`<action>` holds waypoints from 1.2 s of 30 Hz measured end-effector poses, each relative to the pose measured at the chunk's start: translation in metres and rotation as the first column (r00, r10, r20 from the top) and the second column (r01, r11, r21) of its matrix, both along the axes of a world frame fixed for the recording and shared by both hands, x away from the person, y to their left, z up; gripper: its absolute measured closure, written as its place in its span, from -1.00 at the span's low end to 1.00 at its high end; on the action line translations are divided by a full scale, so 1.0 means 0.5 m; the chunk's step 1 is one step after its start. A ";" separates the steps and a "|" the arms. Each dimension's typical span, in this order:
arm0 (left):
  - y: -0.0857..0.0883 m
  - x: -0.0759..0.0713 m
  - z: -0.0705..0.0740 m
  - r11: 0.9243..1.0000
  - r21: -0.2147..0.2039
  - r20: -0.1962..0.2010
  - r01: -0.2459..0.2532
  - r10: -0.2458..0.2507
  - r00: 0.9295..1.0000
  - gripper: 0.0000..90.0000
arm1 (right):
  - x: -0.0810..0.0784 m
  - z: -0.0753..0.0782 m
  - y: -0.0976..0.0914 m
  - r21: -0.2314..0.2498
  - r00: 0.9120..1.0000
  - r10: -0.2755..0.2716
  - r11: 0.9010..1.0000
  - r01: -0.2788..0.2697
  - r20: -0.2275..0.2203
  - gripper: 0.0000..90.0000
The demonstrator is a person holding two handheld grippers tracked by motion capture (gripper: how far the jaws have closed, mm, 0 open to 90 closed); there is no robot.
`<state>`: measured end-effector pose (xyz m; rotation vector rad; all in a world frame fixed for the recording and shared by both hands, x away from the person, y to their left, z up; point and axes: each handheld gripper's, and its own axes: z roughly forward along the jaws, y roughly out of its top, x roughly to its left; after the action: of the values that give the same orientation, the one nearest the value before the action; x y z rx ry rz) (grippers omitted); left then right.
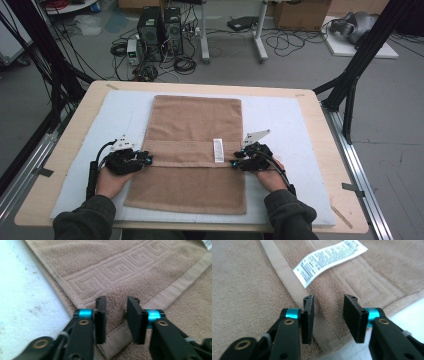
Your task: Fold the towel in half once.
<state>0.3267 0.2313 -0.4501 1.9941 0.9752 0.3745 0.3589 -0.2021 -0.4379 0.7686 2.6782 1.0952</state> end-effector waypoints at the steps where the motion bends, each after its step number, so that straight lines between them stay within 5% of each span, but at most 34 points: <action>1: 0.000 0.000 0.000 1.000 0.000 0.000 0.002 -0.002 1.000 0.66 | 0.002 0.001 -0.001 0.007 1.000 0.000 1.000 0.000 -0.004 0.59; 6: 0.002 -0.003 0.004 1.000 -0.005 -0.006 0.003 -0.004 1.000 0.91 | 0.002 0.003 -0.001 0.018 1.000 0.023 1.000 -0.023 -0.007 0.89; 24: 0.024 -0.070 0.076 0.997 -0.045 0.054 0.061 -0.058 0.997 0.93 | -0.064 0.087 -0.018 0.091 0.995 0.069 0.993 -0.076 0.072 0.89; 36: 0.039 -0.183 0.070 0.997 -0.012 0.081 0.082 -0.080 0.993 0.93 | -0.177 0.084 -0.011 0.109 0.984 0.164 0.979 -0.170 0.064 0.89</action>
<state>0.2350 0.2510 -0.4149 1.9825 0.8418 0.3987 0.2707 -0.2077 -0.3961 0.5284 2.6936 1.2982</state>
